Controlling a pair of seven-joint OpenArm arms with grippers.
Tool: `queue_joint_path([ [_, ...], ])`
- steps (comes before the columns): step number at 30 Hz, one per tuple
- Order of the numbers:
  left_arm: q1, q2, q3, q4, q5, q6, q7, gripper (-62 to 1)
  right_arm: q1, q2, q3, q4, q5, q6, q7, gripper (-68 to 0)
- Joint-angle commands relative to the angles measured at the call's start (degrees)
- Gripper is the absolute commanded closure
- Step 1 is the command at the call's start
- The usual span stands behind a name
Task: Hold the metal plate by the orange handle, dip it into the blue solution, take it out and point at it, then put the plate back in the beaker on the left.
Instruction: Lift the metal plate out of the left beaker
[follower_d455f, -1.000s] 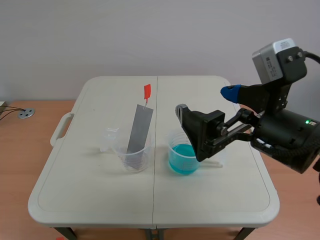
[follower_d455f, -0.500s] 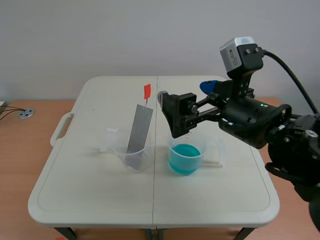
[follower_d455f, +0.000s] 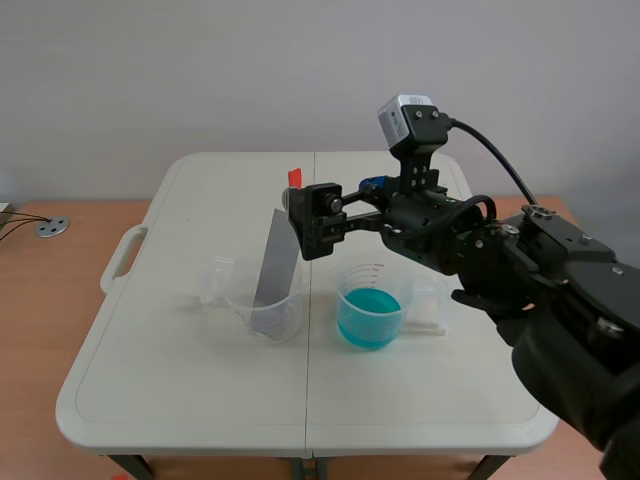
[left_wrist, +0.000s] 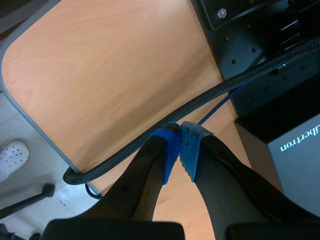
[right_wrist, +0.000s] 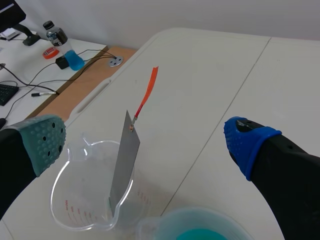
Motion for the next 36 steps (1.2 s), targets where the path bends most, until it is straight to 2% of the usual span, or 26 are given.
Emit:
queue_joint_path([
  [1, 0.7, 0.3, -0.4, 0.2, -0.1, -0.3, -0.3, -0.6, 2.4, -0.7, -0.3, 0.2, 0.6, 0.1, 0.3, -66.3],
  [14, 0.5, 0.8, -0.4, 0.2, -0.1, -0.3, -0.3, -0.6, 11.4, -5.4, -3.0, -10.0, 0.6, 0.1, -1.1, -66.3],
  [22, -1.2, 0.7, -0.4, 0.0, -0.1, -0.3, 0.1, -0.6, 14.6, -8.3, -3.2, -14.7, 0.6, 0.1, -3.4, -66.3],
  [27, -1.1, 0.7, -0.4, 0.0, -0.1, -0.3, 0.1, -0.6, 16.6, -9.8, -3.2, -18.5, 0.7, 1.4, -4.6, -66.3],
  [32, -1.1, 0.8, -0.4, 0.0, -0.1, -0.3, 0.1, -0.6, 16.7, -10.1, -3.2, -19.1, 0.9, 1.4, -4.4, -66.3],
  [36, -1.1, 0.8, -0.4, 0.0, -0.1, -0.3, 0.1, -0.6, 16.7, -10.1, -3.2, -19.1, 0.9, 1.6, -4.4, -59.5],
])
